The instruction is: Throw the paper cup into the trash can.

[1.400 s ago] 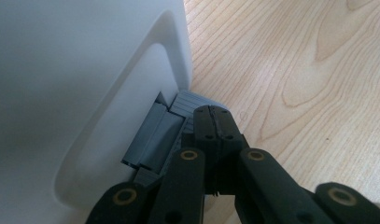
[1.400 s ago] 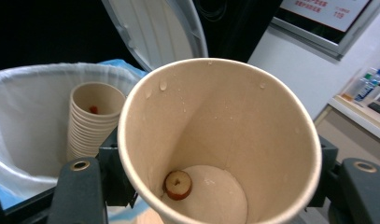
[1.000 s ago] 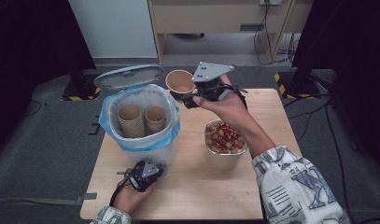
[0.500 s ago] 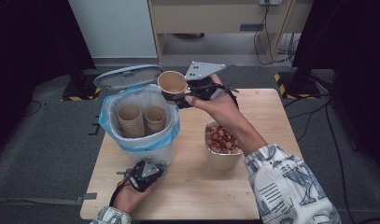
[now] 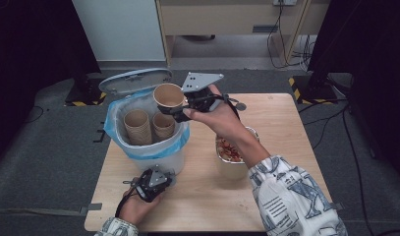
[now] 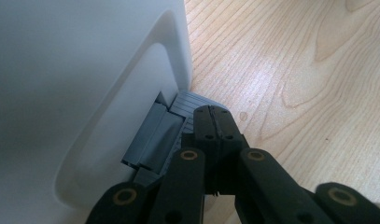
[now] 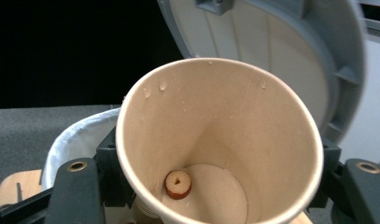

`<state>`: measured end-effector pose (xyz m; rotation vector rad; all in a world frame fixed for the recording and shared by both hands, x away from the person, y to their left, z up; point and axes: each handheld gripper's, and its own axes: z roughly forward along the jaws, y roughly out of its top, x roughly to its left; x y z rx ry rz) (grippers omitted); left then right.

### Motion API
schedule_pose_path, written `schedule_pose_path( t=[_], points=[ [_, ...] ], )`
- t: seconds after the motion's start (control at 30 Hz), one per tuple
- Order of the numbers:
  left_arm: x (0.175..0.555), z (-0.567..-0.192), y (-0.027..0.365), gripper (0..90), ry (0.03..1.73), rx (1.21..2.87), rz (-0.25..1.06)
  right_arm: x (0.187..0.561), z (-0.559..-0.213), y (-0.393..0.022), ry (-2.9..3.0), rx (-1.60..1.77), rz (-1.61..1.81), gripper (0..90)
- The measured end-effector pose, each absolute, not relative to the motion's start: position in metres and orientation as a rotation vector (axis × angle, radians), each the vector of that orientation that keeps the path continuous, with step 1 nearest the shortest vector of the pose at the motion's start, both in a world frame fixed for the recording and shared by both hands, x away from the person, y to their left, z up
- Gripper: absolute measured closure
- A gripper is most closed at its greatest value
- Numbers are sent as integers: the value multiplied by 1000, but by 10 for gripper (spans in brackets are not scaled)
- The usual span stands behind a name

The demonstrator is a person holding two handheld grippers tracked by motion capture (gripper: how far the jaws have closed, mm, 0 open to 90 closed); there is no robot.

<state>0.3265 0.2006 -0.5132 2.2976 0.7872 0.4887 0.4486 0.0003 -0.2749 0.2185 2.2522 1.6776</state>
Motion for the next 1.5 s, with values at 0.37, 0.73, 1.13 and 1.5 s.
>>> schedule_pose_path(
  t=[0.37,0.73,1.13,1.5],
  points=[
    [326,-513,200,896,787,2296,490,445,-287,15,2312,214,1681,301],
    [326,-513,200,896,787,2298,491,443,-297,25,2347,195,1667,290],
    [326,-513,200,896,786,2298,490,440,-300,32,2345,189,1699,165],
    [326,-513,201,896,787,2297,490,443,-302,25,2348,246,1681,165]
  ],
)
